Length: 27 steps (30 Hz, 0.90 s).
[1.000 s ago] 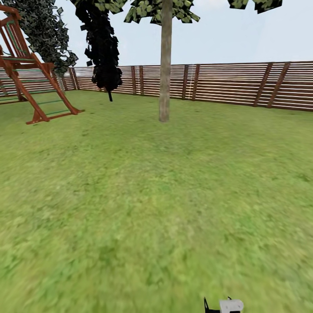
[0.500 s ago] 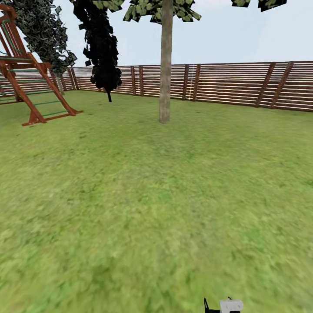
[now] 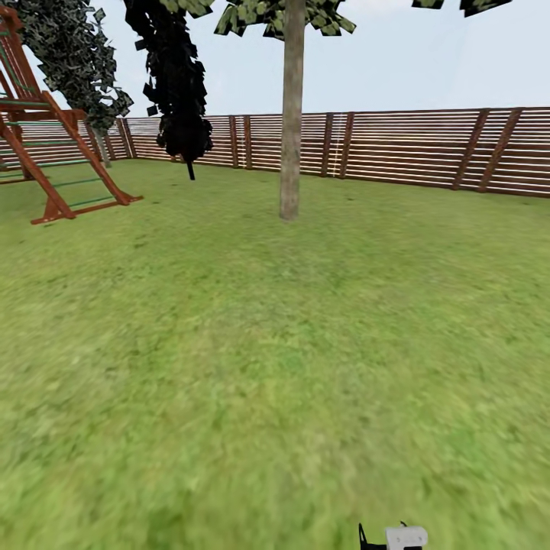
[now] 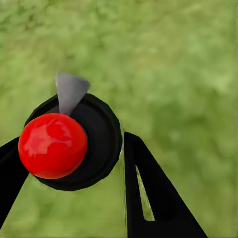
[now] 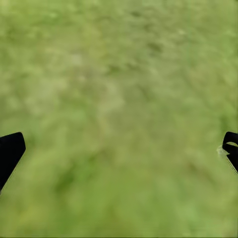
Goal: In the garden, pick up the pesticide atomizer on the floor and spray pesticide onto both trees until each tree trunk is fully covered.
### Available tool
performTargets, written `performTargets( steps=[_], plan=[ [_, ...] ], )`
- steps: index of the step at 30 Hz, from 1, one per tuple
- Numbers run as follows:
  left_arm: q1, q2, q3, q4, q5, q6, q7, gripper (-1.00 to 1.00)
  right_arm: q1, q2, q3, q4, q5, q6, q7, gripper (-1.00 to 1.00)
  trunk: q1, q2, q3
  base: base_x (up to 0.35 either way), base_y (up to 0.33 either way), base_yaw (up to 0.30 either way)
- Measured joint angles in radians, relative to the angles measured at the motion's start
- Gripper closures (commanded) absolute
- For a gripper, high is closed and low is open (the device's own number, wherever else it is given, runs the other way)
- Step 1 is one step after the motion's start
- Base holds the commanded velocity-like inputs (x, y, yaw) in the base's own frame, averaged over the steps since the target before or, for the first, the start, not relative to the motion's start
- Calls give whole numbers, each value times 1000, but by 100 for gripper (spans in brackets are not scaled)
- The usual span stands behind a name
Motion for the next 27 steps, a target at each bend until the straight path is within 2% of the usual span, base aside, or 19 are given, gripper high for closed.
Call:
performTargets(
  steps=[27],
  plan=[
    [0,0,0,0,0,0,0,100,0,0,0,0,0,0,0,-100,0,0,0,339,0,0]
  ],
)
